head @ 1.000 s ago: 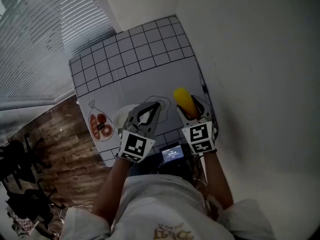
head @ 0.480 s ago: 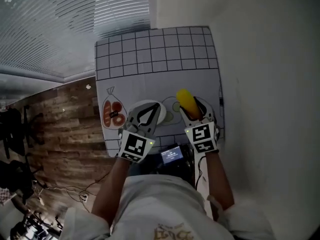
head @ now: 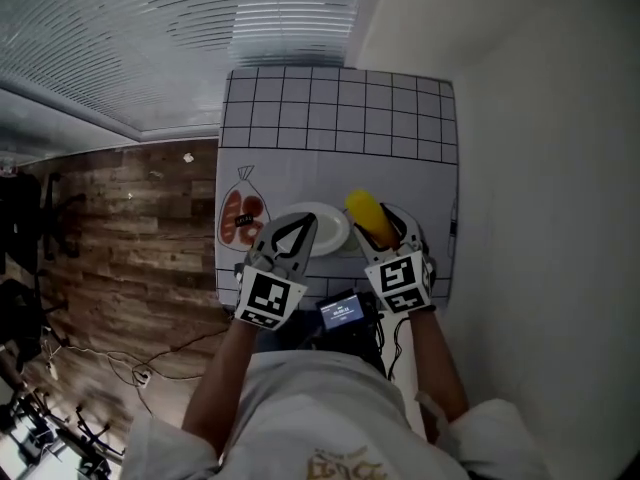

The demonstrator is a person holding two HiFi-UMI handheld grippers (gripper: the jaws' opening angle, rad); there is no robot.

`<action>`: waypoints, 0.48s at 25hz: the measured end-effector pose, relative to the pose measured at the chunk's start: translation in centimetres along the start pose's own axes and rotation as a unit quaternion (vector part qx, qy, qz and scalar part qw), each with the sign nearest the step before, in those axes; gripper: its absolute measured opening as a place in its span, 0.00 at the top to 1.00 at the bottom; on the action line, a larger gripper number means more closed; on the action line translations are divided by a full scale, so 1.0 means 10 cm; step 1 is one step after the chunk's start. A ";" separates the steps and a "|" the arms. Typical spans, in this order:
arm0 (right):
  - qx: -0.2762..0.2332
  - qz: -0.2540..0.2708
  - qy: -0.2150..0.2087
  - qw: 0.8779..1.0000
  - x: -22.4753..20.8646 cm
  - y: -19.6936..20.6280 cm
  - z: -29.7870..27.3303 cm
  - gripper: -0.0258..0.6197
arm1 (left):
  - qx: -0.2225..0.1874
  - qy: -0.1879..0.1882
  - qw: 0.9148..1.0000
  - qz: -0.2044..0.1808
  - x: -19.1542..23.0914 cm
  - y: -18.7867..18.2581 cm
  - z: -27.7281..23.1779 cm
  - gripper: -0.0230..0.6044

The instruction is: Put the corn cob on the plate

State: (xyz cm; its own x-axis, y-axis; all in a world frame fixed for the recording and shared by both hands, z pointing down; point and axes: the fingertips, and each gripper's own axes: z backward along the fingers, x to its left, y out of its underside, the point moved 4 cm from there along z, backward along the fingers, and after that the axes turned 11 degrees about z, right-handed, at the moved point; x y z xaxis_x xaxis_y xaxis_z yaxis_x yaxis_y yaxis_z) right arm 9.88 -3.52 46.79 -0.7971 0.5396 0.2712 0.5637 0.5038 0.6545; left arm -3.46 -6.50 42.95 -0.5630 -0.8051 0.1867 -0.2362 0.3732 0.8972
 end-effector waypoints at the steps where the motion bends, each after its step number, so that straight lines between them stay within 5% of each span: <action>1: 0.000 0.004 -0.006 1.000 0.03 -0.02 -0.03 0.57 | -0.002 -0.005 1.000 0.002 0.03 0.00 0.02 0.95; 12: -0.002 0.045 -0.063 0.997 0.28 -0.19 -0.29 0.57 | -0.006 -0.050 0.998 0.038 0.30 0.13 0.20 0.95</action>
State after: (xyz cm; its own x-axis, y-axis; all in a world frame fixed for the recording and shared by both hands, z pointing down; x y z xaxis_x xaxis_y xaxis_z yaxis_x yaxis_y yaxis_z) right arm 5.96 -4.91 48.35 -0.7101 0.6625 0.2386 0.6301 0.4466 0.6352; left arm -7.03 -7.50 43.84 -0.6552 -0.7247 0.2134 -0.1813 0.4251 0.8868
